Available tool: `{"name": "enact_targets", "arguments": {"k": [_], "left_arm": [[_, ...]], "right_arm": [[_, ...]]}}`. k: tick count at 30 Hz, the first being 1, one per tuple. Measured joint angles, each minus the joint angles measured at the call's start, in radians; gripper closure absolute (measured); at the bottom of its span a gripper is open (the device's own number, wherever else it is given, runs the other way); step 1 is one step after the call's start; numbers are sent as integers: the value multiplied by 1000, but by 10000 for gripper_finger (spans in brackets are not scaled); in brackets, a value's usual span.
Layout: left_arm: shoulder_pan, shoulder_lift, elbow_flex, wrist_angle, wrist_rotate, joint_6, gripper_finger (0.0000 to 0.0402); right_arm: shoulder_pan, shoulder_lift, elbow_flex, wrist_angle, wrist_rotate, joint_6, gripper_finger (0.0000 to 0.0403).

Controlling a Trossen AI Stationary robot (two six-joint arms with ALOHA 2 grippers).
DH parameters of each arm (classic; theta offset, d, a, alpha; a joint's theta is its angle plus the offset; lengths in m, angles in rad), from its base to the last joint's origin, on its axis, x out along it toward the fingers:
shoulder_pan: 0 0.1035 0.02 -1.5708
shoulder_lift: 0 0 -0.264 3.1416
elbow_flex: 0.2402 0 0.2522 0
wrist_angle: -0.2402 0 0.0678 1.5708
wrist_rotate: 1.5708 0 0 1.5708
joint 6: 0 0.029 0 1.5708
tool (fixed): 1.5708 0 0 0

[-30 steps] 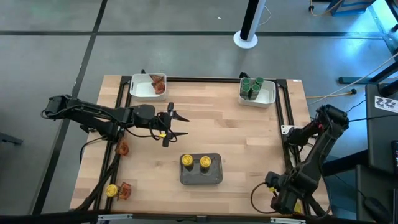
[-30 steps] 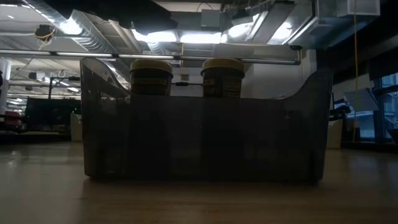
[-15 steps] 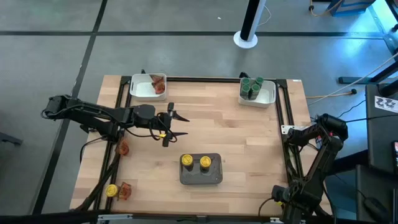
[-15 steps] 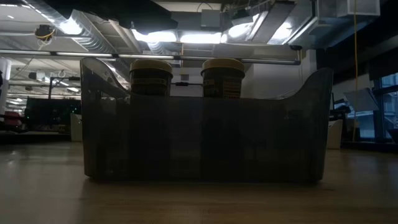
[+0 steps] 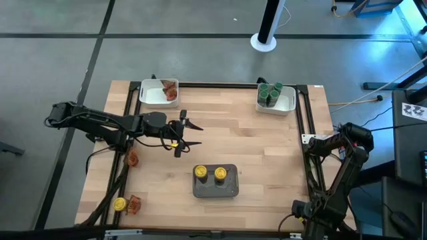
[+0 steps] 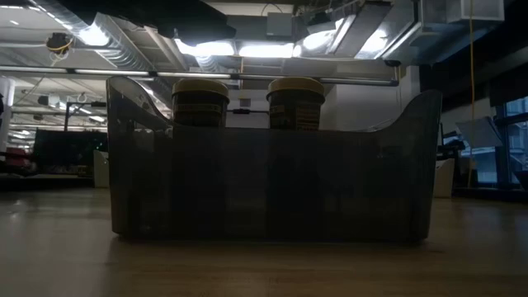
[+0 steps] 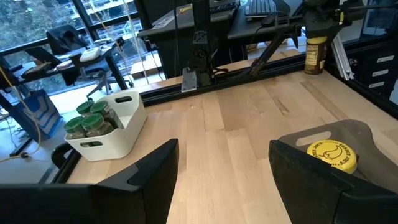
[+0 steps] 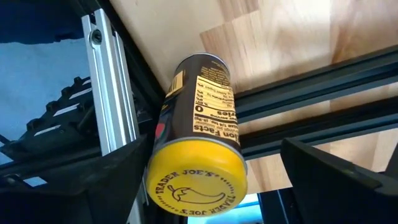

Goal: Sort spices by type
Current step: Put the right yellow seasoning bottle into the black bin

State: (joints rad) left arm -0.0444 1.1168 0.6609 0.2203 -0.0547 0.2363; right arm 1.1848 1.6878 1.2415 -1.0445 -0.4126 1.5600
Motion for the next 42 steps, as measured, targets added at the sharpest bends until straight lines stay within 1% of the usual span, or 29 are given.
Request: {"name": "enact_targets", "arguments": {"k": [6,10,13,16,18,23,27,30,33,39,42], "left_arm": [[0,0,0,0,0,-1,169],[0,0,0,0,0,-1,169],[0,0,0,1,0,-1,169],[0,0,0,1,0,-1,169],[0,0,0,1,0,-1,169],[0,0,0,0,0,0,169],[0,0,0,0,0,-1,169],[0,0,0,0,0,-1,169],[0,0,0,1,0,-1,169],[0,0,0,1,0,-1,169],[0,0,0,0,0,-1,169]], "right_arm": [[-8,0,4,3,0,1,33],[-45,1,46,-6,-77,16,33],[-47,0,66,-38,-95,7,33],[-20,1,65,-30,-34,13,33],[-11,14,62,-19,-16,22,33],[-2,65,60,-23,-60,-27,33],[-1,71,59,-41,-2,-24,33],[0,71,59,-46,0,-23,36],[1,71,58,-49,-17,-27,57],[2,77,58,-44,-16,-97,127],[3,87,58,-43,-19,-115,155]]}}
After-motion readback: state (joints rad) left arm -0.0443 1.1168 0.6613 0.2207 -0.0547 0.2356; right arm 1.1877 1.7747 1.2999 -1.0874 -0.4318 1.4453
